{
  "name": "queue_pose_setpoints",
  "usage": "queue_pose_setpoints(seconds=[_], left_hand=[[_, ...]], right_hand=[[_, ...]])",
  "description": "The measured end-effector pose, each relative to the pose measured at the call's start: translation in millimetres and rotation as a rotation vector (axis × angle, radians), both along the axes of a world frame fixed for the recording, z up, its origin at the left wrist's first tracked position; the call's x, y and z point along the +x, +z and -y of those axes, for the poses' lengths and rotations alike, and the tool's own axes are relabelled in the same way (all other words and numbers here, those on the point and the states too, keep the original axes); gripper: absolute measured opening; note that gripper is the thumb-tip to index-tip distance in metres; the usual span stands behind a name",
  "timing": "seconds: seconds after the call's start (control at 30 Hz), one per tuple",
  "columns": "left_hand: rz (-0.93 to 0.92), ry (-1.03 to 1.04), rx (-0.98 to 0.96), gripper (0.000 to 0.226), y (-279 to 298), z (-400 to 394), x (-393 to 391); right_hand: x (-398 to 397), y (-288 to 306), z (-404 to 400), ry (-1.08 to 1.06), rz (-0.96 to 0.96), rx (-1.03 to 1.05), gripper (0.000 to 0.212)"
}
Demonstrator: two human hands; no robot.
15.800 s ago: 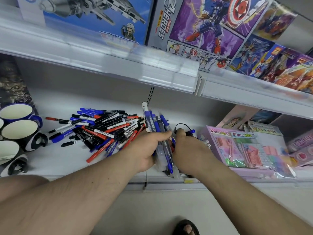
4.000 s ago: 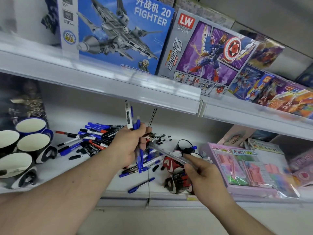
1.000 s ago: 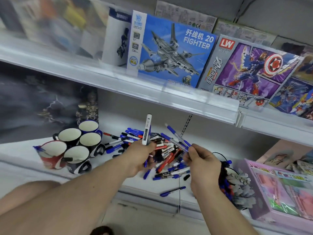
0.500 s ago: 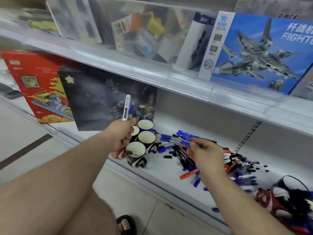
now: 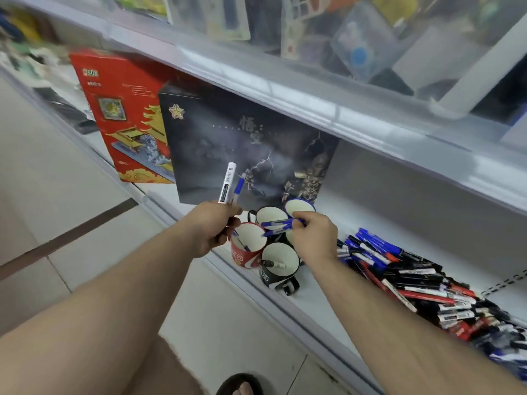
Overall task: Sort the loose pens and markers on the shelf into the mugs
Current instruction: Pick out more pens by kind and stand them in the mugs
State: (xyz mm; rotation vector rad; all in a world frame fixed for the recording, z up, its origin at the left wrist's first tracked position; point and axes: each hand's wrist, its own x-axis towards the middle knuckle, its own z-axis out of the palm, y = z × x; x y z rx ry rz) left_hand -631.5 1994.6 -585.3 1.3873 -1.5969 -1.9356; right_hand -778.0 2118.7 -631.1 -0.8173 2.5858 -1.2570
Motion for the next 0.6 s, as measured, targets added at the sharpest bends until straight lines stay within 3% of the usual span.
queue_pose_setpoints(seconds=[0.33, 0.5, 0.6], left_hand=[[0.007, 0.058, 0.098, 0.021, -9.5, 18.1, 6.7], [-0.053, 0.022, 0.146, 0.017, -10.8, 12.9, 0.7], [-0.062, 0.011, 0.158, 0.016, -9.4, 10.5, 1.5]], right_hand=[[-9.1, -49.5, 79.6, 0.585, -0.276, 0.539, 0.039], [-1.6, -62.8, 91.6, 0.710, -0.380, 0.771, 0.029], [3.0, -64.8, 93.4, 0.757, -0.409, 0.769, 0.026]])
